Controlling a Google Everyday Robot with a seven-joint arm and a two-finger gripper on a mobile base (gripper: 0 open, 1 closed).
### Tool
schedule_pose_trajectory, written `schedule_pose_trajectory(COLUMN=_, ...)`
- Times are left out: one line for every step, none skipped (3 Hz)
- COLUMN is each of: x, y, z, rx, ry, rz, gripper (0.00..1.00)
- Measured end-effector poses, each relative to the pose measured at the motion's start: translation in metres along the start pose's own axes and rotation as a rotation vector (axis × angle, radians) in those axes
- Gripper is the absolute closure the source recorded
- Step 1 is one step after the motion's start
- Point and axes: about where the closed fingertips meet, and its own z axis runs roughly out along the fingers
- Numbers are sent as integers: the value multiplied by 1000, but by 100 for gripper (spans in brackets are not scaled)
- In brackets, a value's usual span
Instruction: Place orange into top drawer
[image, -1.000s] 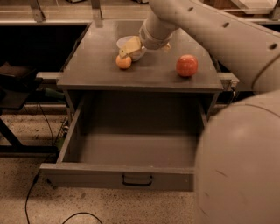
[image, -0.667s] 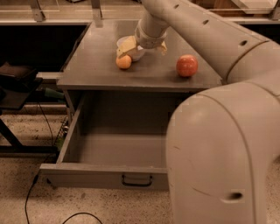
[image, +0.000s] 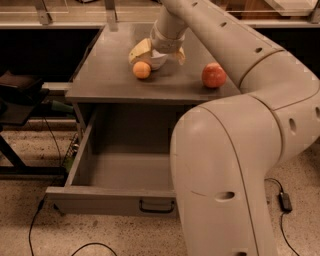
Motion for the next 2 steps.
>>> schedule_pose_trajectory(x=-2, y=11, z=4, rx=-26, ry=11, rz=10, gripper=0)
schedule_pose_trajectory(x=-2, y=26, z=9, rx=-39, ry=18, rz=24, gripper=0)
